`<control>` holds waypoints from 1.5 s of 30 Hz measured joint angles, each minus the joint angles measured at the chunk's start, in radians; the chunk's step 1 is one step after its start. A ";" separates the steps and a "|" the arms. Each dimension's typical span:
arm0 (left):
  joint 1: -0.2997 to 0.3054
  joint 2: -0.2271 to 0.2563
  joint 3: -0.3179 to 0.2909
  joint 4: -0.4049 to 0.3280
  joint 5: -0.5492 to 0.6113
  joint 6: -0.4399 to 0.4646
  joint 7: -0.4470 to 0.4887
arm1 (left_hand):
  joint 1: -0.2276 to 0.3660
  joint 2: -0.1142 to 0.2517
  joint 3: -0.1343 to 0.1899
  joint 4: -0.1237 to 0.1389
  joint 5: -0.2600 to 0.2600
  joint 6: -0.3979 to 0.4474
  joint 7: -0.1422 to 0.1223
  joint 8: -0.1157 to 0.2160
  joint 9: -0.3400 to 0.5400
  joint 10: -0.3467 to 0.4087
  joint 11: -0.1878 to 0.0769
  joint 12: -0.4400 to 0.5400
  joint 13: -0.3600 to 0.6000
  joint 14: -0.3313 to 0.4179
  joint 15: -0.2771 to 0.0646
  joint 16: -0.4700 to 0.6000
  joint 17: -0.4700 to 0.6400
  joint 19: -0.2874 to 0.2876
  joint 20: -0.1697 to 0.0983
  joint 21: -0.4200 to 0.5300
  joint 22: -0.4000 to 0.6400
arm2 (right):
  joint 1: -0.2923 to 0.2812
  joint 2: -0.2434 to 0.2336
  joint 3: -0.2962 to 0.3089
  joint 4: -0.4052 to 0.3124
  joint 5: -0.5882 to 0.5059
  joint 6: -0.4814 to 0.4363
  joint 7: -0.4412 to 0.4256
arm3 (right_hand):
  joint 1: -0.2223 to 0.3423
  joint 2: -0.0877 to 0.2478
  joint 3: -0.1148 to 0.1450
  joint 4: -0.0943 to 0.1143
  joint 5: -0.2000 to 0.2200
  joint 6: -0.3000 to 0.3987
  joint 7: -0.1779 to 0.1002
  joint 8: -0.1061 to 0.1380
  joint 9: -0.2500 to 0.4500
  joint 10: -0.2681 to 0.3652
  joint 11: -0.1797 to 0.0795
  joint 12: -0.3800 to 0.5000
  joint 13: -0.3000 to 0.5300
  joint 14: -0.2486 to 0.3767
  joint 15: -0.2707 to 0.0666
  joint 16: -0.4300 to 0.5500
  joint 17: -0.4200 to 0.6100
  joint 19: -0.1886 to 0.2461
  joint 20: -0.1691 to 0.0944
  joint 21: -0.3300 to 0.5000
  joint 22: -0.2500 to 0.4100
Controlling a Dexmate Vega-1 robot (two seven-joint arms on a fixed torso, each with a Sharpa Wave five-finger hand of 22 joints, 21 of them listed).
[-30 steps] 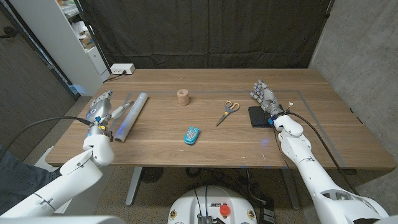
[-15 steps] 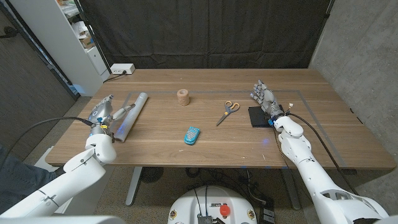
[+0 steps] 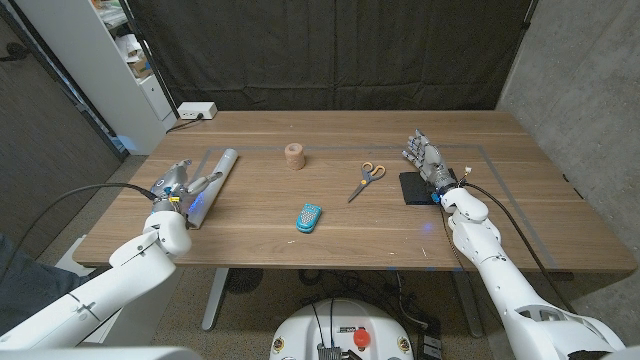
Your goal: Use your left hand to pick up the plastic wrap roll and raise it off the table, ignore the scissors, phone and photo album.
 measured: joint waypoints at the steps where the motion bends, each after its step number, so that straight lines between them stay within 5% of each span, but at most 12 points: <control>1: -0.005 0.003 0.005 -0.002 -0.002 0.010 -0.005 | 0.000 0.000 0.000 0.000 0.002 0.000 0.000 0.003 0.000 0.000 0.000 0.000 0.000 0.000 0.000 0.000 0.000 0.005 -0.002 0.000 0.000 | 0.000 0.000 0.001 0.001 0.000 0.001 0.001 | 0.000 0.000 0.000 0.000 0.000 0.000 0.000 0.000 0.000 0.000 0.000 0.000 0.000 0.000 0.000 0.000 0.000 0.000 0.000 0.000 0.000; 20: -0.098 0.035 0.109 0.003 -0.020 0.083 -0.049 | 0.057 0.022 0.003 -0.003 0.013 0.034 -0.002 0.004 0.000 0.018 -0.018 0.008 0.004 0.013 -0.012 0.000 0.000 0.028 -0.001 0.000 0.000 | -0.002 0.001 0.012 0.022 0.006 0.016 0.008 | 0.000 0.000 -0.004 -0.004 0.000 0.000 0.000 0.000 0.000 0.000 0.000 0.000 0.000 0.000 0.000 0.000 0.000 0.004 0.004 -0.008 0.000; 45: -0.156 0.039 0.177 0.033 -0.059 0.124 -0.068 | 0.102 0.037 0.003 -0.003 0.017 0.071 0.000 0.012 0.000 0.063 -0.030 0.023 0.009 0.071 0.017 0.007 0.000 0.062 0.005 0.000 0.000 | 0.010 0.009 0.015 0.061 0.007 0.021 0.018 | 0.000 0.000 -0.004 -0.004 0.000 0.000 0.000 0.000 0.000 0.000 0.000 0.000 0.000 0.005 0.005 0.000 0.000 0.011 0.004 -0.015 0.000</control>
